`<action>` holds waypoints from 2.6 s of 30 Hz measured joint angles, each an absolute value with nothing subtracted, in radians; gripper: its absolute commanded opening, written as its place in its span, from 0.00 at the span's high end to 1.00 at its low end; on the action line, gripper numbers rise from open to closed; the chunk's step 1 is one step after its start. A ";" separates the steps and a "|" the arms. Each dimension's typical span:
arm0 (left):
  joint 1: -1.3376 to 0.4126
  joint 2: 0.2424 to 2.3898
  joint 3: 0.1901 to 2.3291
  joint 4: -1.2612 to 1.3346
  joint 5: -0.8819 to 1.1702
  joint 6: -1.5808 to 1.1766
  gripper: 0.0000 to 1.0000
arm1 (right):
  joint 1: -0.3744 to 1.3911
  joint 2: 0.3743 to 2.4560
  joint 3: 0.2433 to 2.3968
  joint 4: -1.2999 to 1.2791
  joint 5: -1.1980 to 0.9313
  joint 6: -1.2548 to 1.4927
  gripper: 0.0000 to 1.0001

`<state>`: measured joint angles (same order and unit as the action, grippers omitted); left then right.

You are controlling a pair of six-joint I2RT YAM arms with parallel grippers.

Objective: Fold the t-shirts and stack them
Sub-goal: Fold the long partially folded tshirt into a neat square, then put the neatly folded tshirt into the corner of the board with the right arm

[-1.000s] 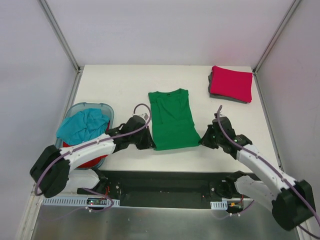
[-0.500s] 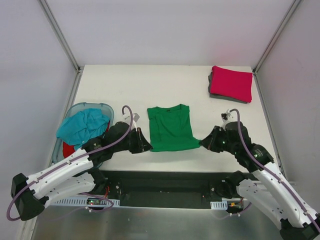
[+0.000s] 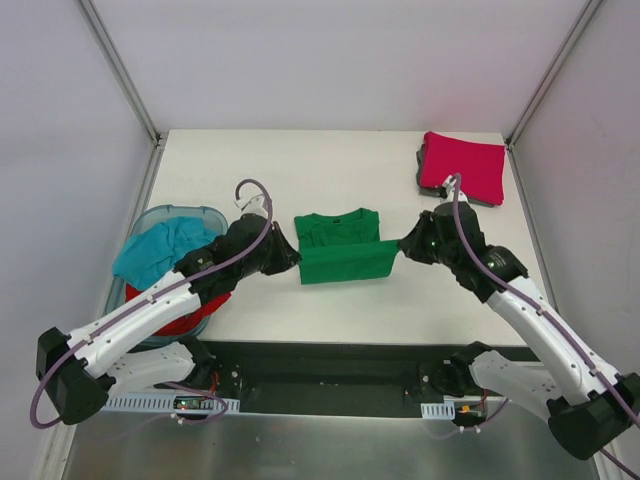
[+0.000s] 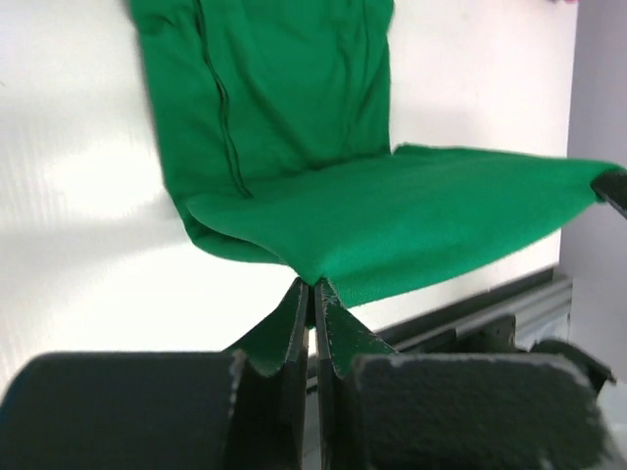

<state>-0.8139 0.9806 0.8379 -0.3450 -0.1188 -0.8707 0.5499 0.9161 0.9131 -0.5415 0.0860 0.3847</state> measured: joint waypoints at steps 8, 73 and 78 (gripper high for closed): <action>-0.657 1.161 0.947 -0.337 -0.105 -0.842 1.00 | 0.464 1.100 0.994 -0.432 0.062 0.345 1.00; -0.423 2.030 1.428 -0.174 0.300 -0.688 0.01 | 0.339 1.930 1.292 -0.123 -0.308 0.248 0.04; -0.417 2.039 1.433 -0.184 0.299 -0.688 0.01 | 0.339 1.971 1.334 -0.142 -0.307 0.217 0.04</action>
<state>-0.4171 2.0392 1.4326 -0.1837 0.2989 -0.6880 0.3393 1.9705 1.3342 -0.1425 -0.3069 0.2169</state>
